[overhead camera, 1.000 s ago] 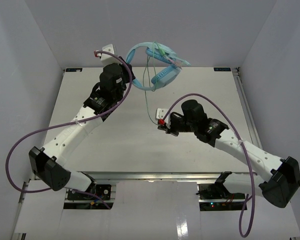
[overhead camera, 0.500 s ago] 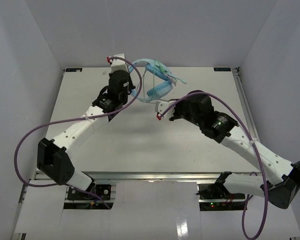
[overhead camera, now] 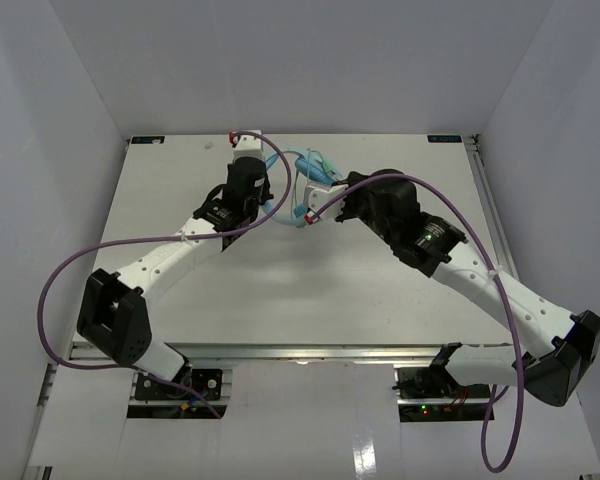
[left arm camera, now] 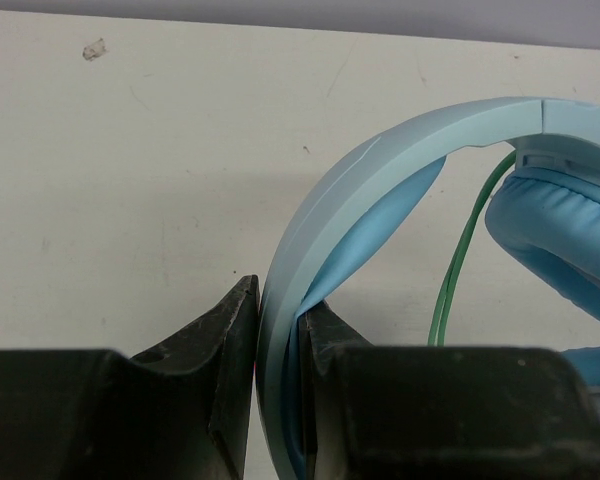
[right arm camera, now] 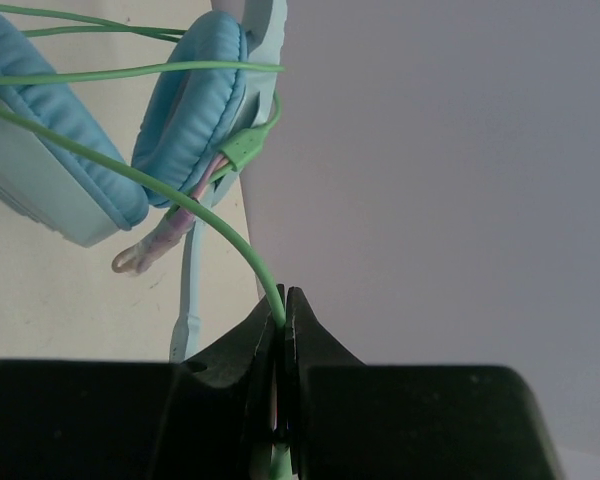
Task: Wrap the headphones
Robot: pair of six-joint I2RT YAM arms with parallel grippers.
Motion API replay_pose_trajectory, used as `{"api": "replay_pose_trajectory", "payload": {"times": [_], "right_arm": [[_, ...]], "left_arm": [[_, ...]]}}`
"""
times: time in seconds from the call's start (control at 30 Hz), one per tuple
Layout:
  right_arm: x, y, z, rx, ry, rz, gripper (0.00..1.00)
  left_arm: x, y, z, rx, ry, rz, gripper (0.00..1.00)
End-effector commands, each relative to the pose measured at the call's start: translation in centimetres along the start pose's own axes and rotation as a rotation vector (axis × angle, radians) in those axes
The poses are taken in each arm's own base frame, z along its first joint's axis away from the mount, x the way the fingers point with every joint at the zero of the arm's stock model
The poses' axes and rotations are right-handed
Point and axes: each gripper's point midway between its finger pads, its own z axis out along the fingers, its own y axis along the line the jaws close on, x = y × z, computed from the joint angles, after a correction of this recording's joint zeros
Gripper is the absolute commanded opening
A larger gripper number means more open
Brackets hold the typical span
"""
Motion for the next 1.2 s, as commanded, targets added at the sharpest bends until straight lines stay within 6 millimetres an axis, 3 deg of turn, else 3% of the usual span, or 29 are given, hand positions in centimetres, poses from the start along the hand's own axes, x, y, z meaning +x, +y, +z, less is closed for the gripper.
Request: {"api": "replay_pose_trajectory", "payload": {"times": [0.0, 0.33, 0.53, 0.8, 1.17], "right_arm": [[-0.4, -2.9, -0.1, 0.097, 0.002, -0.053, 0.08], [-1.4, -1.3, 1.9, 0.04, -0.045, -0.12, 0.08], [-2.0, 0.8, 3.1, -0.029, -0.084, -0.162, 0.08], [-2.2, 2.0, 3.8, -0.054, -0.087, -0.206, 0.08], [-1.4, 5.4, 4.3, -0.127, -0.087, -0.244, 0.15]], "left_arm": [[-3.5, -1.2, -2.2, 0.105, -0.088, -0.089, 0.0], [-2.1, -1.9, -5.6, 0.246, -0.034, -0.073, 0.0], [-0.9, -3.0, -7.4, 0.343, 0.03, -0.081, 0.0], [1.8, -3.4, -7.6, 0.379, 0.13, -0.067, 0.0], [2.8, -2.6, -9.3, 0.387, 0.188, -0.022, 0.0]]}}
